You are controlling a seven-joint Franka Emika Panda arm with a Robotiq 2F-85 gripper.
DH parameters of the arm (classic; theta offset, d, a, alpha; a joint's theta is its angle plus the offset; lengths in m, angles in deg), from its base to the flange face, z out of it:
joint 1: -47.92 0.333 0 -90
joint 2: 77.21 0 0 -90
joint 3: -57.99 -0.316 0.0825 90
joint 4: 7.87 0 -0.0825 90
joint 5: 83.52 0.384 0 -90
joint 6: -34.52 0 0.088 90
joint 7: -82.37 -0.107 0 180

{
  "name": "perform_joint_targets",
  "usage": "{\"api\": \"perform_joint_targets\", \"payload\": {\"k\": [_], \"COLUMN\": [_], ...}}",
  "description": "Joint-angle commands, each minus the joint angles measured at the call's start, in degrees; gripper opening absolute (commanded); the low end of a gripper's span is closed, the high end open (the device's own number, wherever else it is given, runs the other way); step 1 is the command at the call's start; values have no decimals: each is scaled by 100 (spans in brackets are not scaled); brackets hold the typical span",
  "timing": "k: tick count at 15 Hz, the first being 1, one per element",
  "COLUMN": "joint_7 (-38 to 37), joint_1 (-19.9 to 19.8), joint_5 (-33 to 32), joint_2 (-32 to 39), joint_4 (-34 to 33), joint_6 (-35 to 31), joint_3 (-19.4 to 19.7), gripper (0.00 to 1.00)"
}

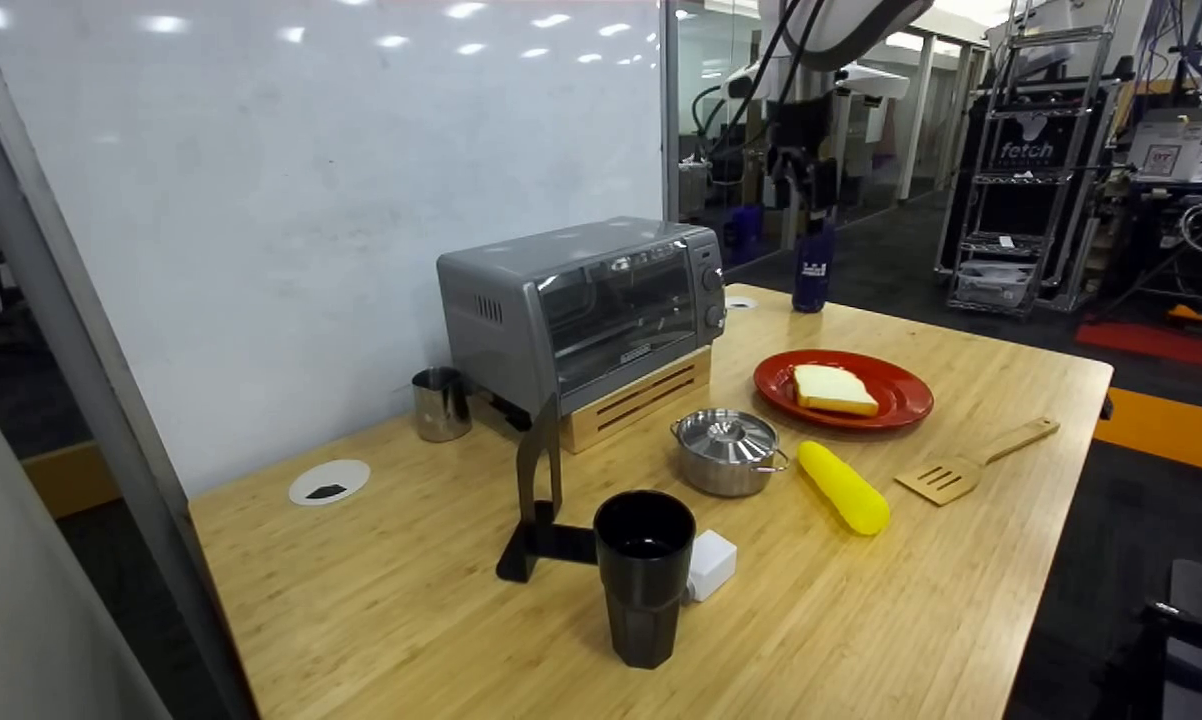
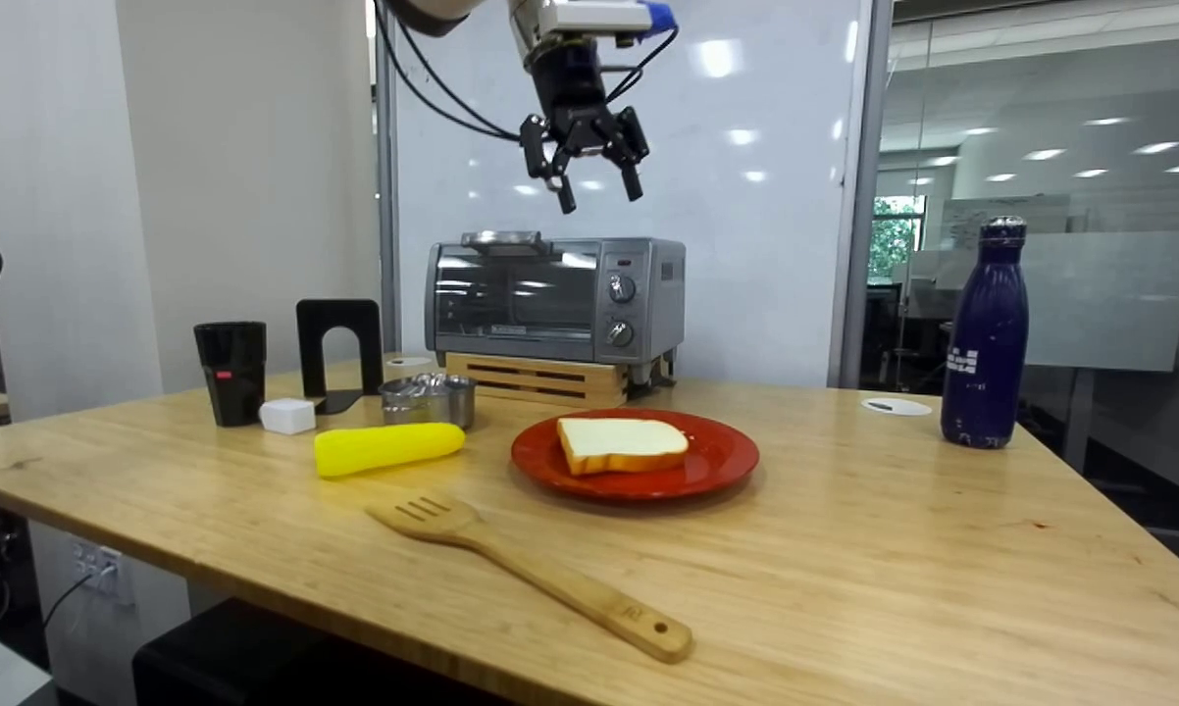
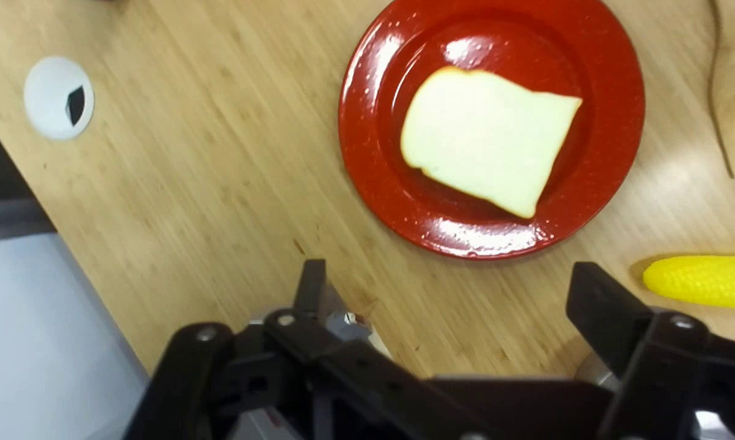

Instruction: Open the oven, use the spatula to put the slice of bread in the oven, the close the oven

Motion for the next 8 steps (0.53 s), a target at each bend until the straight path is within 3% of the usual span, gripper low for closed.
{"api": "perform_joint_targets", "payload": {"k": [1, 8], "joint_7": [141, 367], "joint_1": [-14, 57], "joint_5": [-68, -133], "joint_2": [100, 211], "joint_4": [-108, -257], "joint_6": [-15, -24], "joint_3": [-139, -216], "gripper": [100, 100]}}
